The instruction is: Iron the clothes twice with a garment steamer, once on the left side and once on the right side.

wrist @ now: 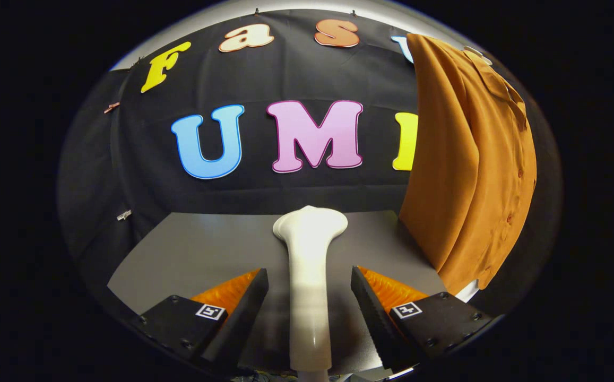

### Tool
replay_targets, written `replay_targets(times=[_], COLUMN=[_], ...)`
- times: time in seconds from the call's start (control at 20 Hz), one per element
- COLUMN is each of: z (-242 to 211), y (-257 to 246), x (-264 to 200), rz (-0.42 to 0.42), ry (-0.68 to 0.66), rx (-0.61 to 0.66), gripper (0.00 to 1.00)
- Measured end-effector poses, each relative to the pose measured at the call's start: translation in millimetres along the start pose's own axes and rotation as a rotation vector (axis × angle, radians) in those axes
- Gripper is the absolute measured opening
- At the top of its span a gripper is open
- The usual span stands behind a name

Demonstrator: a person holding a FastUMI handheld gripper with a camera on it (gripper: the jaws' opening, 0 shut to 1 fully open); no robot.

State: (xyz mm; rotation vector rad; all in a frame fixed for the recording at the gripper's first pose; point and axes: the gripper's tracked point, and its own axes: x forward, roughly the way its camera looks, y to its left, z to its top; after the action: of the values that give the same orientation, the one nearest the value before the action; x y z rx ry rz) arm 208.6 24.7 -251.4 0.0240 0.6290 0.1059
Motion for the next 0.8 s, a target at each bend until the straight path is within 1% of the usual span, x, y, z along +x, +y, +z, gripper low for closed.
replay_targets(times=[0.25, 0.4, 0.45, 0.5, 0.6, 0.65, 0.7, 0.8], z=[-12, -20, -21, -24, -24, -22, -20, -23], y=[0, 3, 4, 4, 2, 4, 5, 5], x=[18, 24, 27, 29, 32, 26, 29, 28], rz=[0.001, 0.012, 0.011, 0.007, -0.002, 0.001, -0.001, 0.003], ry=[0.066, 0.111, 0.114, 0.122, 0.12, 0.122, 0.122, 0.121], rx=[-0.021, -0.039, -0.05, -0.058, -0.068, -0.075, -0.078, -0.09], gripper=[0.98, 0.85, 0.77, 0.74, 0.54, 0.46, 0.47, 0.43])
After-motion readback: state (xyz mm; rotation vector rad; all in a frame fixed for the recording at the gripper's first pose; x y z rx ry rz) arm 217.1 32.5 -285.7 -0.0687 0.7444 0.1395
